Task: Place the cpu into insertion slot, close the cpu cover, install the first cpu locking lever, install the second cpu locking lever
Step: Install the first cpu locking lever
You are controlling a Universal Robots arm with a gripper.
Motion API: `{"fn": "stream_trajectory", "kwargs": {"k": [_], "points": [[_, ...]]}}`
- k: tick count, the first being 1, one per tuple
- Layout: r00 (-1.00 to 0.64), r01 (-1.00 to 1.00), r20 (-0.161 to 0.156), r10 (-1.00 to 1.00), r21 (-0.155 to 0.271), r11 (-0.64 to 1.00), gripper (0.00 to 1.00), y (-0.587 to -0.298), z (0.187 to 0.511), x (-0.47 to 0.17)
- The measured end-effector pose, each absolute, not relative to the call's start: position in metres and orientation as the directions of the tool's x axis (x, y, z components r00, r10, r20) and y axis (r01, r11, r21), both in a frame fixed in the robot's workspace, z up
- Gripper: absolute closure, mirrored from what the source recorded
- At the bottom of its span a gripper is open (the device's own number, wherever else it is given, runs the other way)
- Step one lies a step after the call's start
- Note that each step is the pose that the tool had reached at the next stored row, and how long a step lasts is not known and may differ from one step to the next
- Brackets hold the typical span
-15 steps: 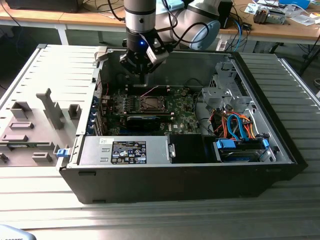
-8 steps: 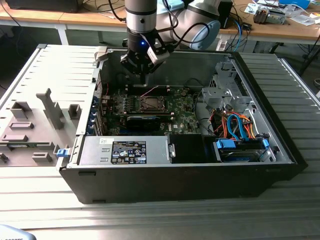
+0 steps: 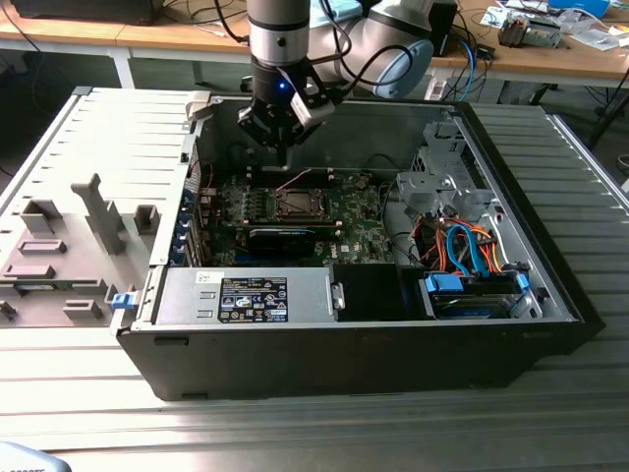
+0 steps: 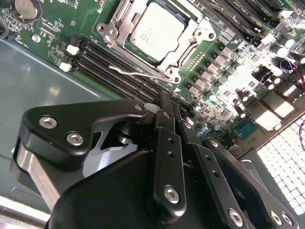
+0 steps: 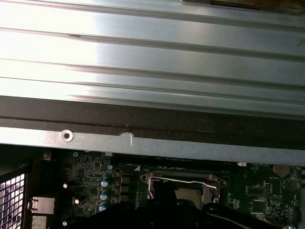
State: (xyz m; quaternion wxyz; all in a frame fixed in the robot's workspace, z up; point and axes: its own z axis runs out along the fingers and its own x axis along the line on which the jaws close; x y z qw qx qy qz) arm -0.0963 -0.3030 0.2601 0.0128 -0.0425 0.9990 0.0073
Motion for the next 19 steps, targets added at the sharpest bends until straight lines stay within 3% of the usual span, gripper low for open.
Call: {"fn": "stream_trajectory", "kwargs": {"k": [19], "points": [[-0.996,-0.085,-0.026,-0.085,0.013,0.996,0.89,-0.3029,0.2577,-0.0925]]}}
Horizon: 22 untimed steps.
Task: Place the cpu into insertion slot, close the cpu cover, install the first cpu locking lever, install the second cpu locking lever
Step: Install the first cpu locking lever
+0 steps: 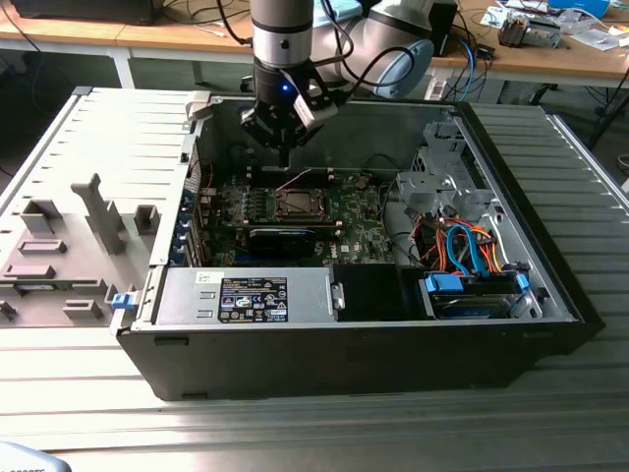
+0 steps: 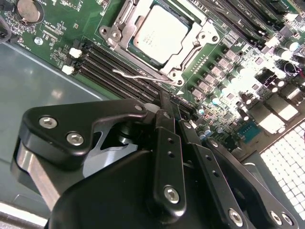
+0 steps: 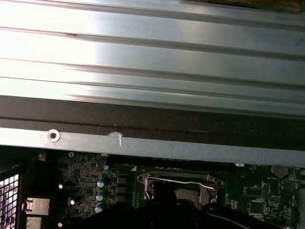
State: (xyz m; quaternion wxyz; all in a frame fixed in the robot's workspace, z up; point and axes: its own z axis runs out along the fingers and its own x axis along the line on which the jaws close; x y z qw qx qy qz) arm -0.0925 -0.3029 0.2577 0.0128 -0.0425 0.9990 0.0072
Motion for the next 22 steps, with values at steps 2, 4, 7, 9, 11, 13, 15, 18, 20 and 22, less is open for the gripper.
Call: {"fn": "stream_trajectory", "kwargs": {"k": [2,4,7,9,11,13,15,18,20,22], "points": [[-0.996,-0.085,-0.026,-0.085,0.013,0.996,0.89,-0.3029,0.2574,-0.0921],[-0.996,-0.085,-0.026,-0.085,0.013,0.996,0.89,-0.3029,0.2572,-0.0917],[-0.996,-0.085,-0.026,-0.085,0.013,0.996,0.89,-0.3029,0.2569,-0.0912],[-0.996,-0.085,-0.026,-0.085,0.013,0.996,0.89,-0.3029,0.2567,-0.0909],[-0.996,-0.085,-0.026,-0.085,0.013,0.996,0.89,-0.3029,0.2565,-0.0907],[-0.996,-0.085,-0.026,-0.085,0.013,0.996,0.89,-0.3029,0.2563,-0.0904],[-0.996,-0.085,-0.026,-0.085,0.013,0.996,0.89,-0.3029,0.2561,-0.09],[-0.996,-0.085,-0.026,-0.085,0.013,0.996,0.89,-0.3029,0.2556,-0.0891],[-0.996,-0.085,-0.026,-0.085,0.013,0.996,0.89,-0.3029,0.2555,-0.0888],[-0.996,-0.085,-0.026,-0.085,0.013,0.996,0.89,-0.3029,0.2553,-0.0884]]}}
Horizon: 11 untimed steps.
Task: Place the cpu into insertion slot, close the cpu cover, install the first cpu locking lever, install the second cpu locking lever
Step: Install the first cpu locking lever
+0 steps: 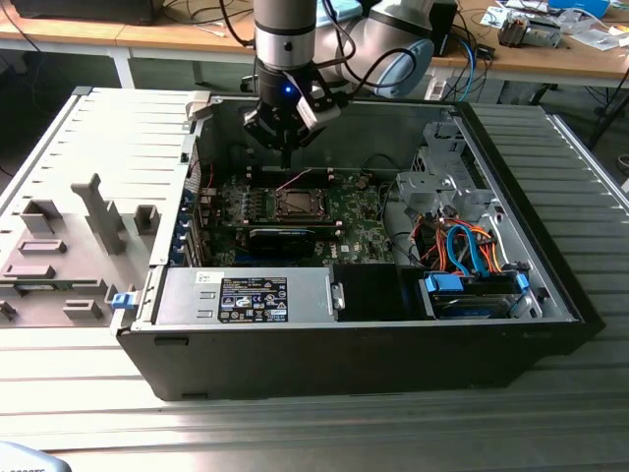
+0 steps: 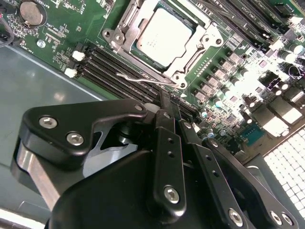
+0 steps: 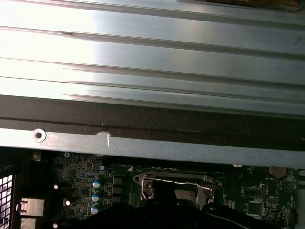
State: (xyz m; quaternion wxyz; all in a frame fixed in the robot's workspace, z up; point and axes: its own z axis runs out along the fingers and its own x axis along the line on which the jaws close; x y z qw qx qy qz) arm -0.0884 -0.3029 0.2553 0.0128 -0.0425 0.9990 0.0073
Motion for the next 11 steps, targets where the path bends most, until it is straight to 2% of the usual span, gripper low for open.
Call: {"fn": "stream_trajectory", "kwargs": {"k": [11], "points": [[-0.996,-0.085,-0.026,-0.085,0.013,0.996,0.89,-0.3013,0.2488,-0.0878]]}}
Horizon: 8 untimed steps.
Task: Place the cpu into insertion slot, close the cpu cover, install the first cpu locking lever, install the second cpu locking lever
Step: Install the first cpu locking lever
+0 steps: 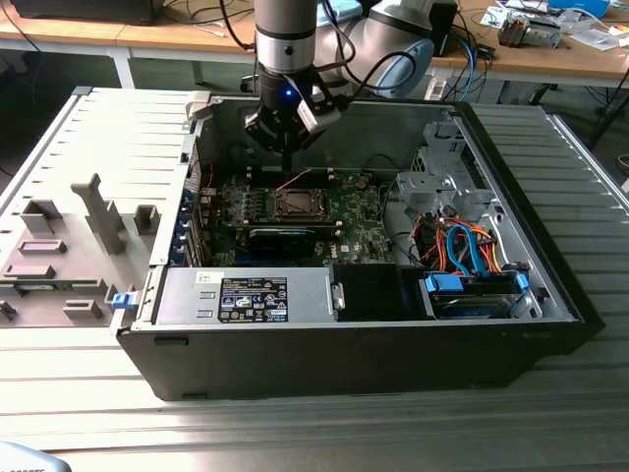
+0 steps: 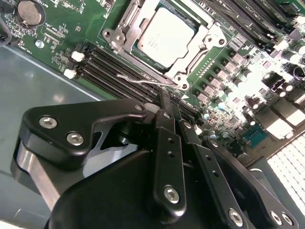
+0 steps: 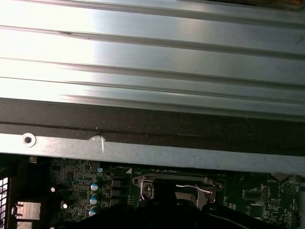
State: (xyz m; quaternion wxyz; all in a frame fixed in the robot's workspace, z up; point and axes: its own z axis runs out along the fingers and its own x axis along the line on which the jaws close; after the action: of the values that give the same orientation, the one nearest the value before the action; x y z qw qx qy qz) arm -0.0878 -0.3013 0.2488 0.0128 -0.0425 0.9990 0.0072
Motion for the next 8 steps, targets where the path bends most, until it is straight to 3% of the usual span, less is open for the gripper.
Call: {"fn": "stream_trajectory", "kwargs": {"k": [8], "points": [[-0.994,-0.111,-0.026,-0.111,0.013,0.994,0.89,-0.2997,0.2389,-0.0873]]}}
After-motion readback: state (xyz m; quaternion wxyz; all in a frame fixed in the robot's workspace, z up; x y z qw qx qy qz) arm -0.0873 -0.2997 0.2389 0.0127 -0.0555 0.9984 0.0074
